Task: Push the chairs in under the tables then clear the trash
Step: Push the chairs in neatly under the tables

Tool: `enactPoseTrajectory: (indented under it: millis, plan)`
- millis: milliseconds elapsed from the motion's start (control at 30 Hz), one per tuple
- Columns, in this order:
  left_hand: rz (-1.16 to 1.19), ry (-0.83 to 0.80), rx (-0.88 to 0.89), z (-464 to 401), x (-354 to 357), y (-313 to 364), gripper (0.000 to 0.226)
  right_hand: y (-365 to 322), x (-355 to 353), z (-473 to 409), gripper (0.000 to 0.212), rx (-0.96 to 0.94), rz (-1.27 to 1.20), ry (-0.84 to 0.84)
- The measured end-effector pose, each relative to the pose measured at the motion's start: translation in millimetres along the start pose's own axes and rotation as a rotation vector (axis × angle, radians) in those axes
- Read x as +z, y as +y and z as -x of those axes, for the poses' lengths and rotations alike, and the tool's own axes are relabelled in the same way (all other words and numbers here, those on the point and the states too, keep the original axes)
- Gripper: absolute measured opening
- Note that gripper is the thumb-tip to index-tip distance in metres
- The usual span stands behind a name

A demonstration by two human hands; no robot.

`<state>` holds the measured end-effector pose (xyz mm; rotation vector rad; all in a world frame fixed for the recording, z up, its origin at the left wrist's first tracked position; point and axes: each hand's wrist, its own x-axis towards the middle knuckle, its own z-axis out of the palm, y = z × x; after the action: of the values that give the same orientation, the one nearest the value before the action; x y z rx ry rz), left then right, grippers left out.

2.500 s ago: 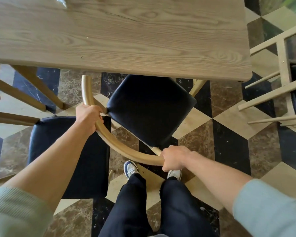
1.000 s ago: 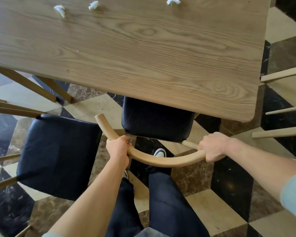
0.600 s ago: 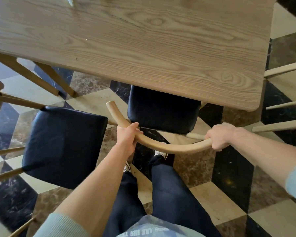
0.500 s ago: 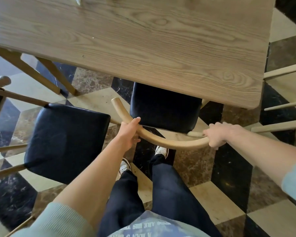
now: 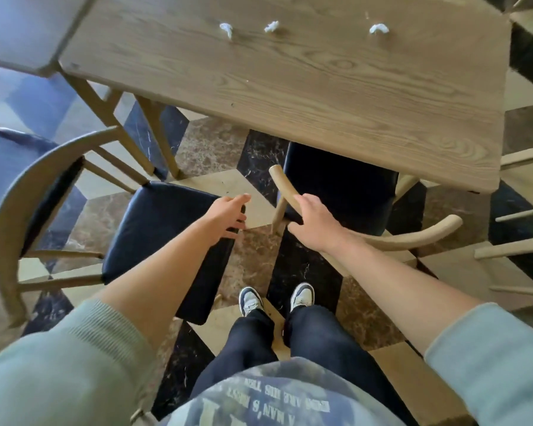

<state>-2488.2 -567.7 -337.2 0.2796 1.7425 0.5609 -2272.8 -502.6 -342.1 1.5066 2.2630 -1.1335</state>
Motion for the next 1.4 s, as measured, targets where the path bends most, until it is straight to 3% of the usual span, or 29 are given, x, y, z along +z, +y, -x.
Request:
enactPoseTrajectory:
  millis: [100,267,400,667,833,967,1100,1233,1400]
  plan:
    - [0.038,0.075,0.028,26.3,-43.3,-13.2,0.049,-37.0,23.3,9.0,0.064,-0.072,-0.046,0.007]
    - [0.031,0.346,0.114,76.3,-103.7,-64.1,0.031,-84.1,68.8,20.9,0.053,-0.141,-0.084,-0.17]
    - [0.014,0.531,0.071,121.4,-158.4,-123.7,0.018,-123.7,111.0,30.7,0.052,-0.19,-0.047,-0.268]
    - [0.263,0.804,0.061,163.8,-269.2,-226.0,0.012,-223.7,201.2,63.5,0.049,-0.153,-0.144,-0.426]
    - [0.267,0.79,0.048,155.9,-351.1,-298.0,0.012,-324.9,294.0,62.8,0.051,-0.09,-0.243,-0.498]
    - [0.349,0.658,-0.098,137.8,-433.3,-365.7,0.017,-411.5,378.5,49.6,0.065,0.042,-0.476,-0.45]
    - [0.333,0.56,-0.236,149.8,-475.3,-404.0,0.019,-444.1,419.6,49.0,0.077,0.099,-0.507,-0.444]
    - [0.315,0.496,-0.276,140.9,-518.7,-402.2,0.021,-456.9,426.2,39.6,0.075,0.173,-0.53,-0.423]
    - [0.291,0.494,-0.205,119.8,-540.3,-363.5,0.024,-465.5,418.7,18.3,0.078,0.17,-0.543,-0.442]
